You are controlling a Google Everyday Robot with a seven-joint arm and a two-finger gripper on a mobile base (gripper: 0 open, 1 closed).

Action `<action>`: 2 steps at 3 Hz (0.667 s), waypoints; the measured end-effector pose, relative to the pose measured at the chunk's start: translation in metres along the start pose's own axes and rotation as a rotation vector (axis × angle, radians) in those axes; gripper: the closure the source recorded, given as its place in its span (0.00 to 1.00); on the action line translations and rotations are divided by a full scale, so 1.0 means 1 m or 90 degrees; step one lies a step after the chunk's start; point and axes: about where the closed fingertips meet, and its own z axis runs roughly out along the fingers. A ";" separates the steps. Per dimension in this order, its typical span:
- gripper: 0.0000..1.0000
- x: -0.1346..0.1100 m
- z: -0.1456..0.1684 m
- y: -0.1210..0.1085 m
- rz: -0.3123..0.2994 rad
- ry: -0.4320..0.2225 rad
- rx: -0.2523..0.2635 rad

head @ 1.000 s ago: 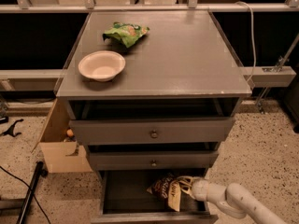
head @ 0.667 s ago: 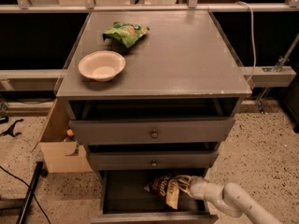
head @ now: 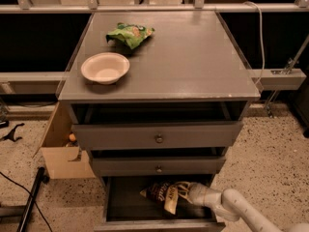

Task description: Place brown chip bag into bottom drawer

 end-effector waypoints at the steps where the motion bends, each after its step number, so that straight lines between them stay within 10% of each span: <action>1: 1.00 0.017 0.006 0.007 0.003 0.036 -0.017; 2: 1.00 0.028 0.001 0.012 0.006 0.077 -0.029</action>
Offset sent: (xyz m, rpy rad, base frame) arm -0.0107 -0.0198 -0.0400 -0.1864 0.1063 -0.0129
